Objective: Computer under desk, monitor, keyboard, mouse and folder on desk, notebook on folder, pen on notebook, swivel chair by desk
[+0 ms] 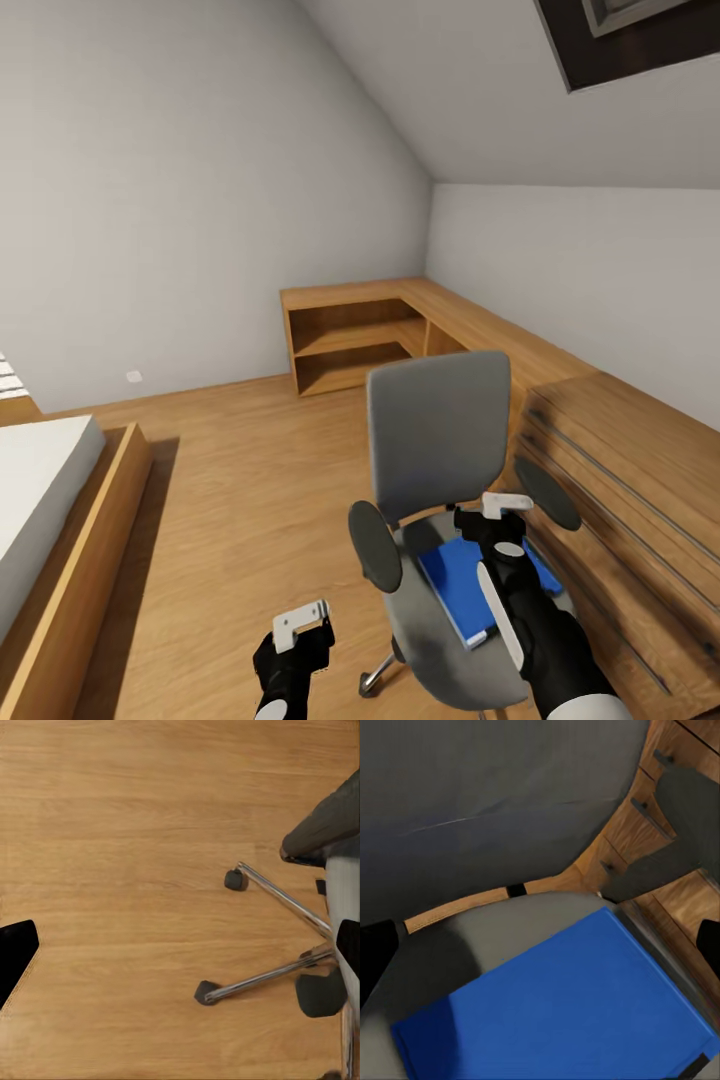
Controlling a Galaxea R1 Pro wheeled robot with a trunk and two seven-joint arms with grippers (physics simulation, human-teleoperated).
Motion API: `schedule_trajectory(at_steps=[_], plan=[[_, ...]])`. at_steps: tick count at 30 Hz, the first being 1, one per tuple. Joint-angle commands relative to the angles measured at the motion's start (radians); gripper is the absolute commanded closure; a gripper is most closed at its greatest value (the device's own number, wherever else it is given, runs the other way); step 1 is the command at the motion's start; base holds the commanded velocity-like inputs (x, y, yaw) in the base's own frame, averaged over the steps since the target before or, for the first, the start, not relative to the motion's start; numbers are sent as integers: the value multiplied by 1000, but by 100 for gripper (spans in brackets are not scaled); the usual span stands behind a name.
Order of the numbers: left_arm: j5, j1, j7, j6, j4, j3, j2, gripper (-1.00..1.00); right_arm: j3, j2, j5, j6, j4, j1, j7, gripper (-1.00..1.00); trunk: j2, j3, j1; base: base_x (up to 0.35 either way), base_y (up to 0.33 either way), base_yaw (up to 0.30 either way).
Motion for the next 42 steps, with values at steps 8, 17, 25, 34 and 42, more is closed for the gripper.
schedule_trajectory(at_steps=[8,17,25,34,42], plan=[[25,-1,0,5,11,177,-1,-100,3,-38,-3,-59,3,0,-4,-100,-1,-1,0,298,96,0],[26,-1,-2,-35,-3,275,-2,-100,-24,-74,-7,-69,127,-5,7,-100,-15,-7,8,107,19,0],[30,-1,-2,-70,-48,288,3,-100,-48,-101,-9,-148,410,-109,39,-100,-71,-32,39,3,0,0],[30,-1,0,-67,-49,295,3,-100,-49,-112,-9,-225,541,-160,84,-100,-134,-61,73,0,0,0],[27,-1,0,-67,-49,294,1,-100,-49,-112,-9,-240,558,-163,86,-100,-190,-86,104,0,0,0]])
